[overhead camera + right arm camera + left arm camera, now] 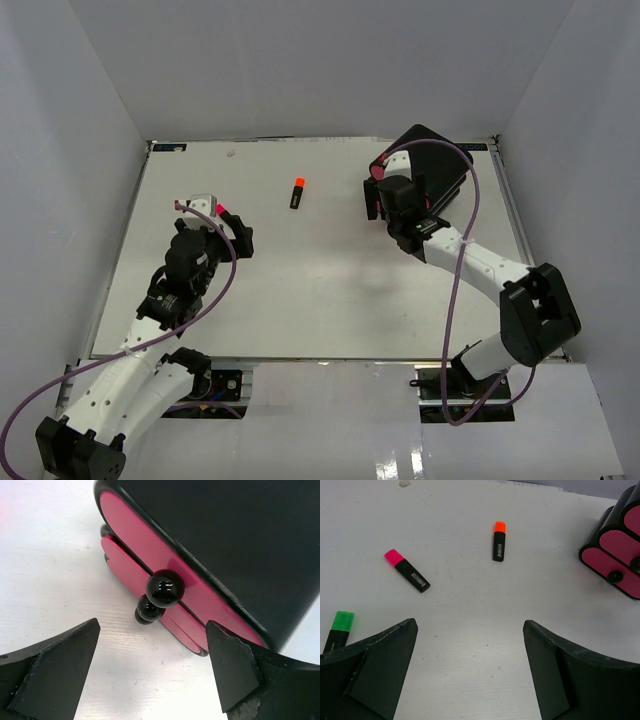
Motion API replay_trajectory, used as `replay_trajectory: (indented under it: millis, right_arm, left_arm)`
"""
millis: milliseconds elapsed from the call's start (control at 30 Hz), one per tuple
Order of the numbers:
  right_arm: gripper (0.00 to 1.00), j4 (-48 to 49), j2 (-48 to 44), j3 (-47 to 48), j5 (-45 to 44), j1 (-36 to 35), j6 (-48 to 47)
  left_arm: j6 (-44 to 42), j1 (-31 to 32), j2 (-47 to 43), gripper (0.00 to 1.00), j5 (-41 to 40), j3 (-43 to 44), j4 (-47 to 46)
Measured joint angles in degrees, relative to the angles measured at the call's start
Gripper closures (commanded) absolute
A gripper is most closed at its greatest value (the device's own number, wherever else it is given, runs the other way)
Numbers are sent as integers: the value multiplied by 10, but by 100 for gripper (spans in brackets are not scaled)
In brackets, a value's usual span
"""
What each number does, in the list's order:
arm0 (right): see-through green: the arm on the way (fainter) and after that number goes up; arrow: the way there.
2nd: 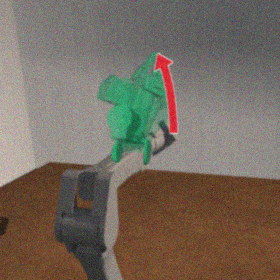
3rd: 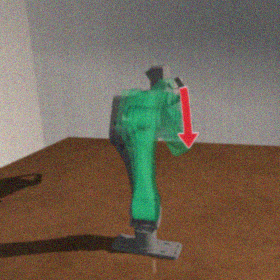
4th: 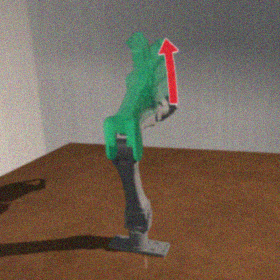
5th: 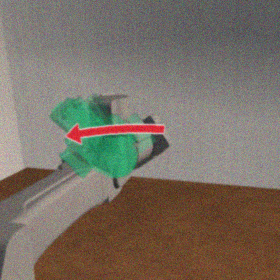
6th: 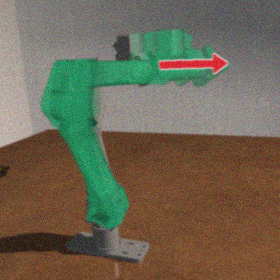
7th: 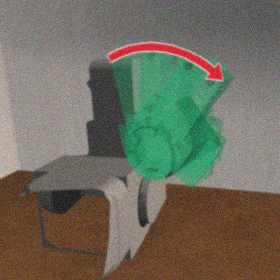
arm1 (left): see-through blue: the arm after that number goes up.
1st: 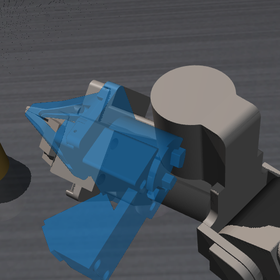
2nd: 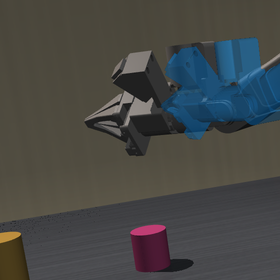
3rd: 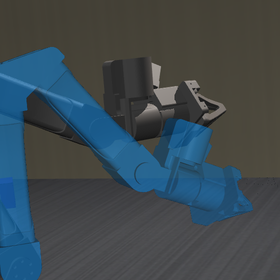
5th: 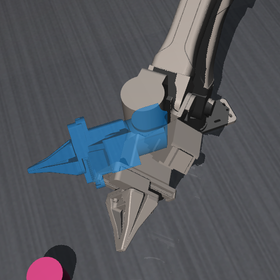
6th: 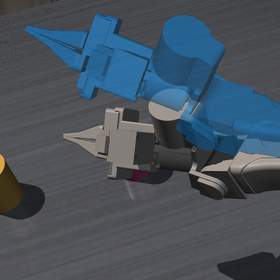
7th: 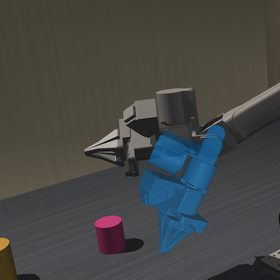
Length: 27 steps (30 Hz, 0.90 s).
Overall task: Sort the stationery into containers
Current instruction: Close the drawer in the storage box.
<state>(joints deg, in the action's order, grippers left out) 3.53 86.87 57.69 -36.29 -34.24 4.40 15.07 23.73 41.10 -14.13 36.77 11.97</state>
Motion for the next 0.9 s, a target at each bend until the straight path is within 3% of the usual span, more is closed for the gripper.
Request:
replay_trajectory:
  millis: [267,400,633,900]
  right_arm:
    - [15,-51,-50,35,22,-10,-68]
    - [17,-78,-21,77,0,-22,-133]
    - [33,-81,43,99,-82,-54,-265]
    - [40,-12,92,99,-157,-72,-382]
  left_arm:
    - [0,0,0,2,5,0,0]
    - [0,0,0,2,7,0,0]
    - [0,0,0,2,11,0,0]
    - [0,0,0,2,11,0,0]
